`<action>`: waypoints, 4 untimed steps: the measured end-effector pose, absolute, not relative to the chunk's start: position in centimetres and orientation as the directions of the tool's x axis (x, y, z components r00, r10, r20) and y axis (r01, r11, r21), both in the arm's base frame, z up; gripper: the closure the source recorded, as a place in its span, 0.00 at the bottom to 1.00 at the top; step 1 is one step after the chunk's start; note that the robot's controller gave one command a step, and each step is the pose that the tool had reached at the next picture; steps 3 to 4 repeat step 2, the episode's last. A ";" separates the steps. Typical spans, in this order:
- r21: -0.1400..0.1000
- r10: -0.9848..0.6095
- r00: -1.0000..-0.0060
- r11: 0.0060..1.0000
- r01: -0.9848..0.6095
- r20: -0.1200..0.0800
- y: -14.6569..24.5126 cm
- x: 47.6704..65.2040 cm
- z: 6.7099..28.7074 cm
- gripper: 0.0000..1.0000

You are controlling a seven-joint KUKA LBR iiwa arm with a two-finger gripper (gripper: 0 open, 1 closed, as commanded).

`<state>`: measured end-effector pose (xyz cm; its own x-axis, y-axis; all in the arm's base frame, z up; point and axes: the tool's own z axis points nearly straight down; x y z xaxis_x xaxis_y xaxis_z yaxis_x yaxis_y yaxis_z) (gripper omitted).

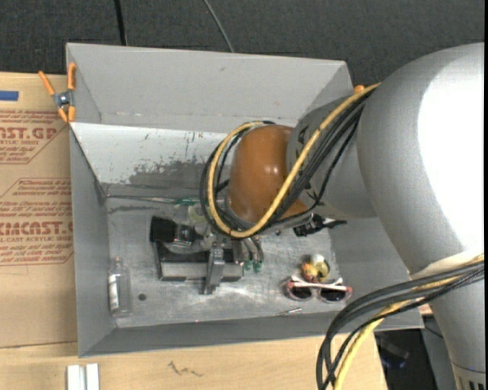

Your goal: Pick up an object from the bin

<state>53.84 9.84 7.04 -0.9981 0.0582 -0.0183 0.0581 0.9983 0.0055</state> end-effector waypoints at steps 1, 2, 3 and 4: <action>0.004 0.059 -0.998 0.998 0.059 -0.012 9.8 53.7 7.5 1.00; 0.000 0.058 -0.998 0.998 0.058 0.005 9.8 53.3 9.2 1.00; 0.000 0.058 -0.998 0.998 0.058 0.005 9.8 53.3 9.2 1.00; 0.000 0.058 -0.998 0.998 0.058 0.005 9.8 53.3 9.2 1.00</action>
Offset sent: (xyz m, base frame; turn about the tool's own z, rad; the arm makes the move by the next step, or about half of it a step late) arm 0.0000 0.0000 0.0476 -0.0001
